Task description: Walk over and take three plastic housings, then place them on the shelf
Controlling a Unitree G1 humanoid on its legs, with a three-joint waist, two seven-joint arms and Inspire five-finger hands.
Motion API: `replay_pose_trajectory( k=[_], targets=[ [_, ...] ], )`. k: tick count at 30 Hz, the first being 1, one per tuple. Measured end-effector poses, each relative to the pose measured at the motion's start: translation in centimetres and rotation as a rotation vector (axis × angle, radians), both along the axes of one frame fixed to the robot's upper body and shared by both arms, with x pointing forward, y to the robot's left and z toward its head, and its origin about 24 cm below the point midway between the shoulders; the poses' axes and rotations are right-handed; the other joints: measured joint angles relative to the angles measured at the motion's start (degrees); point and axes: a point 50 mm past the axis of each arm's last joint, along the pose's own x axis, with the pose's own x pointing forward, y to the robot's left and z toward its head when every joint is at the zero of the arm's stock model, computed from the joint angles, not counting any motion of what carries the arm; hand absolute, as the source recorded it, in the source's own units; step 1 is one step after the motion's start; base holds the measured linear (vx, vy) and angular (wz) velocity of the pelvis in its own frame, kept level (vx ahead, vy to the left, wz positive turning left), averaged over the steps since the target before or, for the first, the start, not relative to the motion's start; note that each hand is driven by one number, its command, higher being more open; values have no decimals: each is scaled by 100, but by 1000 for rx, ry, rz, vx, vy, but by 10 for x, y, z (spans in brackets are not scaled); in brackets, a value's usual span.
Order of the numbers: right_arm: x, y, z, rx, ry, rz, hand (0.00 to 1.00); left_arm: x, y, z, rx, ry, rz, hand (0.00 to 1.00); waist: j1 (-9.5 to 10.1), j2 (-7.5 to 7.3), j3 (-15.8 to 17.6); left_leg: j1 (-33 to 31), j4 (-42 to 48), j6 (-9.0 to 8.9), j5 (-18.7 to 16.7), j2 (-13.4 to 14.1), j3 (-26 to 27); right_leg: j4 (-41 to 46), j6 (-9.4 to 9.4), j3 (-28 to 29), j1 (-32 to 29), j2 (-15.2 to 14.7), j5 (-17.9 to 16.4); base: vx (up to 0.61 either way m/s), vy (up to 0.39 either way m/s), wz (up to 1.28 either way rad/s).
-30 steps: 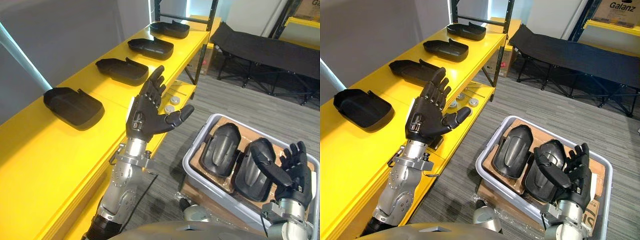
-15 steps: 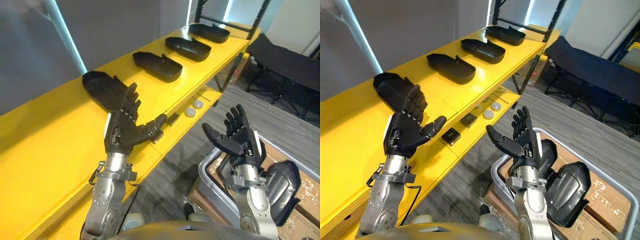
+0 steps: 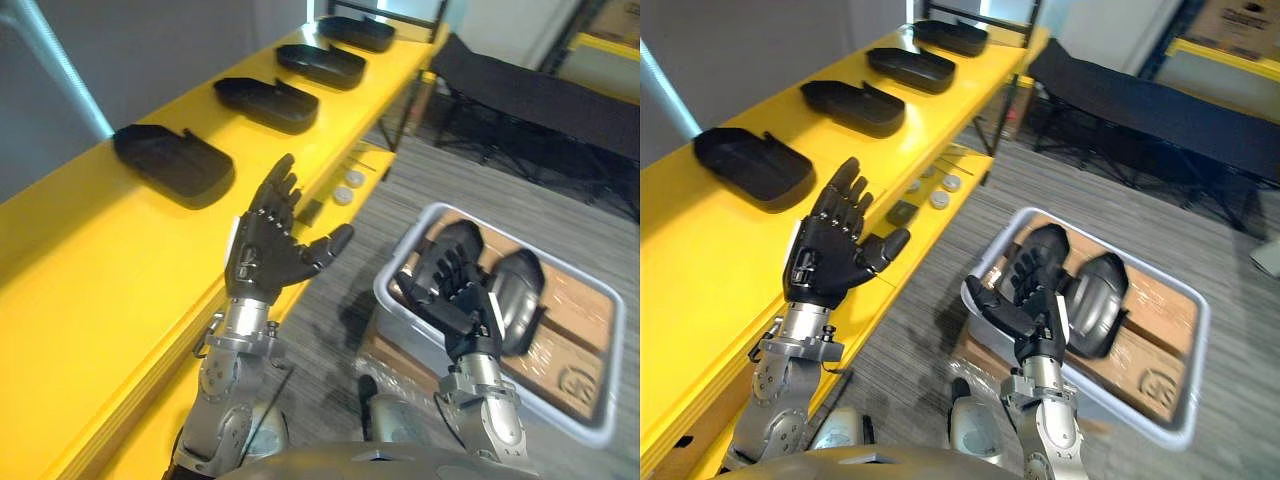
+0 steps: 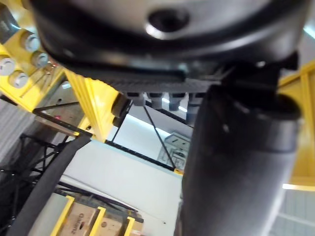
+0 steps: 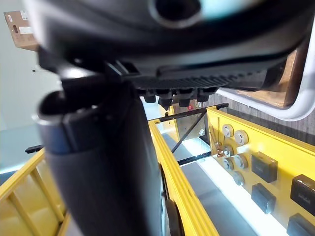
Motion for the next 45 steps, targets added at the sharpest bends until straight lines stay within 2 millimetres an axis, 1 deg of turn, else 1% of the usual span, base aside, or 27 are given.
replay_pose_trajectory(
  k=[1,3,4,5,6,7,8,9,10,11,12,15,17,19,21,22,23,26,28,31,33,34,35,36,37,42,45],
  targets=[
    [9,8,-2,-1,-8,38,100,1,4,-1,4,4,16,100,12,-6,-9,11,-375,-47,287,55,107,535,-140,-342,110,-352,-281,-171,-110,-62],
    [21,21,-4,-5,-2,82,100,0,7,-3,8,18,28,100,65,-19,-20,14,-597,-139,472,171,246,777,-220,-614,304,-813,-389,-157,-219,-66],
    [26,33,-6,1,14,112,100,-1,9,-8,6,46,27,100,153,-53,-55,45,-765,-338,615,282,378,646,-238,-843,530,-1286,-383,-134,-313,-65],
    [27,37,-6,4,20,125,100,-2,9,-10,5,54,26,100,188,-99,-86,61,-820,-433,681,340,434,504,-251,-918,616,-1430,-344,-139,-434,-80],
    [25,44,-8,-5,32,153,100,-4,11,-13,-4,69,27,100,204,-147,-124,45,-841,-649,792,463,542,86,-198,-1002,727,-1568,-60,-77,-327,-58],
    [25,46,-8,-11,39,163,100,-5,12,-15,-15,83,26,100,201,-103,-149,21,-859,-735,837,567,516,-39,-50,-1063,736,-1360,-187,-66,-378,-109],
    [23,44,-11,-40,64,177,100,-7,10,-23,-46,131,27,100,286,121,-286,60,-1160,-902,1011,764,221,-492,134,-1224,740,-943,-230,-23,-249,-114],
    [22,43,-13,-44,74,177,100,-8,9,-24,-53,139,25,100,311,150,-309,131,-1233,-927,1095,873,223,-717,281,-1246,786,-794,-288,7,-316,-132],
    [18,39,-16,-45,91,164,100,-9,7,-26,-54,146,15,100,232,104,-330,181,-1237,-1023,1170,1033,275,-1058,606,-1369,933,-638,-531,14,-344,-75],
    [16,33,-19,-53,109,158,100,-9,3,-29,-65,162,5,100,89,168,-327,196,-1230,-1015,1190,1171,273,-1034,574,-1385,931,-499,-626,1,-388,-48],
    [10,20,-23,-66,137,137,100,-10,-3,-34,-76,191,-11,100,-51,180,-321,247,-1213,-914,1332,1240,272,-869,445,-1341,882,-431,-703,-8,-314,-35],
    [4,0,-26,-106,160,136,100,-13,-6,-41,-113,242,-3,100,-92,114,-320,310,-942,-517,1607,1238,246,-651,322,-1093,724,-422,-882,-18,-155,-48],
    [3,-4,-27,-133,164,152,100,-13,-5,-44,-134,261,13,100,-110,86,-290,92,-572,-321,1591,1237,84,-705,237,-1059,710,-404,-930,-60,-96,-19],
    [1,-12,-33,-162,192,148,100,-15,-6,-51,-151,288,1,100,22,194,-241,-123,140,-411,743,958,-163,-993,189,-1056,917,-389,-784,-33,45,-2],
    [1,-16,-37,-162,209,129,100,-16,-7,-51,-152,272,-19,100,65,218,-230,-100,-12,-303,394,723,-207,-1012,316,-1208,928,-439,-679,6,130,31],
    [3,-16,-38,-165,212,119,100,-16,-7,-50,-154,268,-23,100,94,216,-231,-47,-154,-340,356,646,-250,-1013,348,-1242,879,-455,-663,-16,123,30],
    [7,-17,-39,-175,216,96,100,-16,-7,-51,-168,271,-35,100,176,200,-216,38,-413,-465,280,508,-274,-1113,452,-1237,878,-541,-594,-22,107,8],
    [18,-14,-40,-170,220,25,100,-19,-5,-59,-146,303,-46,100,332,18,-163,68,-415,-627,263,213,-174,-1397,642,-1153,981,-803,-316,8,194,-4],
    [29,-17,-39,-175,214,-21,100,-19,0,-61,-117,315,-48,100,346,-20,-139,-88,-215,-643,184,127,-241,-1648,719,-1235,1103,-883,-106,12,181,14],
    [57,-37,-36,-232,207,-151,100,-14,9,-57,-41,291,-31,100,413,-81,-38,-503,32,-606,158,53,-441,-2002,723,-1498,1100,-898,210,-48,126,27],
    [87,-66,-22,-242,188,-340,100,-4,14,-48,4,243,-25,100,546,-123,259,-879,229,-584,165,24,-655,-2220,748,-1717,1097,-858,357,-134,76,40],
    [95,-73,-15,-247,173,-383,100,-2,16,-46,13,231,-22,100,563,-120,365,-962,270,-573,174,11,-712,-2269,754,-1774,1093,-852,394,-197,69,36],
    [114,-94,8,-256,116,-489,100,4,18,-41,22,203,-14,100,653,-88,635,-1160,323,-559,206,-14,-809,-2387,730,-1861,1037,-830,519,-176,60,22],
    [119,-101,18,-258,90,-526,100,5,18,-40,25,198,-15,100,702,-88,707,-1236,322,-543,237,-20,-813,-2404,723,-1863,973,-829,560,-189,77,17],
    [129,-109,38,-265,29,-583,100,5,22,-39,31,197,-5,100,771,-83,833,-1380,318,-532,287,-35,-835,-2458,709,-1880,866,-827,633,-99,51,3],
    [153,-142,95,-299,-104,-716,100,5,29,-51,59,249,8,100,966,-78,1085,-1724,324,-494,436,-90,-938,-2478,718,-1954,605,-833,728,-43,34,11],
    [160,-158,115,-289,-125,-762,100,5,30,-56,59,264,12,100,989,-68,1159,-1841,321,-477,464,-105,-965,-2477,709,-1968,506,-837,763,-2,9,3]
  ],
)
